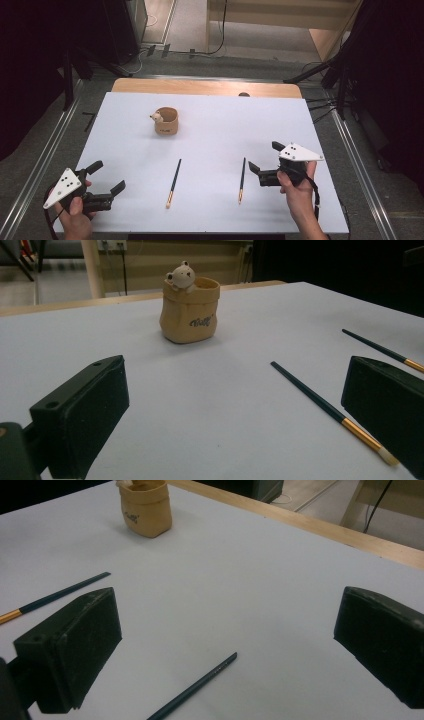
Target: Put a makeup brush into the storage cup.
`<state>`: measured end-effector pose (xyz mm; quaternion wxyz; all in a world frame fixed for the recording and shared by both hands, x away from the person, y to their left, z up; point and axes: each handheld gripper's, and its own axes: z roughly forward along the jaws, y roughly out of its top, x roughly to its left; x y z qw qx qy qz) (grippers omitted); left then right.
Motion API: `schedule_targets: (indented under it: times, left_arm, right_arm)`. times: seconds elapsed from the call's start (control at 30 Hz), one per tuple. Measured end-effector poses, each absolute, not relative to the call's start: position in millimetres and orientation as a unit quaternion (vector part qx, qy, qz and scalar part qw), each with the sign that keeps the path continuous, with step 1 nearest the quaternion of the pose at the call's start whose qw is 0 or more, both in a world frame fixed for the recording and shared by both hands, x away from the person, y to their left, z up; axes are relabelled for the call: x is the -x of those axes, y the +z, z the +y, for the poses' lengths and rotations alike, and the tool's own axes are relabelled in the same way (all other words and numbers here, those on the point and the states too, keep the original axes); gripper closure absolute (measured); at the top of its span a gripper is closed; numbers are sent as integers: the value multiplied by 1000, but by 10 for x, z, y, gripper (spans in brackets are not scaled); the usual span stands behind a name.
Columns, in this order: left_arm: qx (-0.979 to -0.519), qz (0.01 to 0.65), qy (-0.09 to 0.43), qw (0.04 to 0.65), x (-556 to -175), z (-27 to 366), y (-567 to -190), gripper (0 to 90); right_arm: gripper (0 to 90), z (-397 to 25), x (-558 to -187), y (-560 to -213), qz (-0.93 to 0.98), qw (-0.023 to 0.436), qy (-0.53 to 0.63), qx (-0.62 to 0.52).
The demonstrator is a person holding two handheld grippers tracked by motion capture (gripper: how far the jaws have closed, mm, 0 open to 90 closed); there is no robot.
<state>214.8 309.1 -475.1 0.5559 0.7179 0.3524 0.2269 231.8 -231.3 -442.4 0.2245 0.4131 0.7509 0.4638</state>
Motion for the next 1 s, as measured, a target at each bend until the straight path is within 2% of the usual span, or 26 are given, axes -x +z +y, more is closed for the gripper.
schedule_targets:
  times: [1.0]
  left_arm:
    - [-718,350,222,560,-2139,3106,-4752,0]
  right_arm:
    - [6,-2107,-2605,-4484,822,141,349,-428]
